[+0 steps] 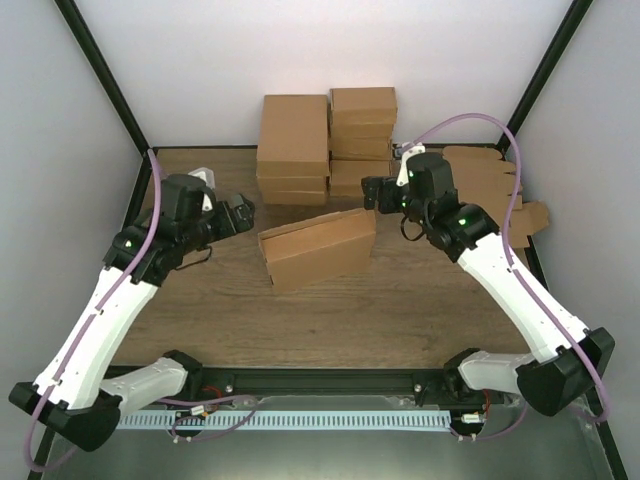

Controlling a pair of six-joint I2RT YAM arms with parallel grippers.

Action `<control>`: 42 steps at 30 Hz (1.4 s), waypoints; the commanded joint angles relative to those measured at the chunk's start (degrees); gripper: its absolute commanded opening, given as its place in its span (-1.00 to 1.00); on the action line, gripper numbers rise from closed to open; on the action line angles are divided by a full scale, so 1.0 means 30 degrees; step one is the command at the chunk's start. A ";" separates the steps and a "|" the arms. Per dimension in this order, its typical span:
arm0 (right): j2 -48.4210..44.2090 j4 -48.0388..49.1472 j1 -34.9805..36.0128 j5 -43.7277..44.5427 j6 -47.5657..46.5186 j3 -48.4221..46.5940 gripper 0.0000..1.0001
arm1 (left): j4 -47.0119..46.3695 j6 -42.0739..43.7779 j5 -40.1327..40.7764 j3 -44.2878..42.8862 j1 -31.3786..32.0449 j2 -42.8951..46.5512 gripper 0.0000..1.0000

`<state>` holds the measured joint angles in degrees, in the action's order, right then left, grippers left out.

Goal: Fold the paper box

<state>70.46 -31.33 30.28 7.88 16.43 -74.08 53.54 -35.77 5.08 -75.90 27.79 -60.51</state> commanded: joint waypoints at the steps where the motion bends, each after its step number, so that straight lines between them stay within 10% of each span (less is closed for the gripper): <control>1: 0.0422 -0.0022 -0.0704 -0.1598 0.1227 -0.1028 1.00 | -0.1045 0.1170 -0.3763 0.0192 -0.1496 -0.0347 1.00; 5: 0.1086 0.0373 -0.0807 -0.1740 0.1122 -0.1158 0.99 | -0.2296 0.1222 -0.6087 0.1384 -0.2735 -0.0666 0.99; 21: 0.1954 0.1499 -0.0807 -0.2392 0.1301 0.0623 0.00 | -0.4405 0.0721 -0.7994 0.4164 -0.2877 -0.1259 -0.19; 42: 0.1306 0.2134 -0.0807 -0.3464 0.1767 0.3359 -0.55 | -0.5492 -0.0935 -0.9620 0.7053 -0.2883 -0.1158 -0.55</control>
<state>75.85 -25.26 28.14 -1.34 20.78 -65.76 35.53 -38.26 -23.27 -56.75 19.14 -63.94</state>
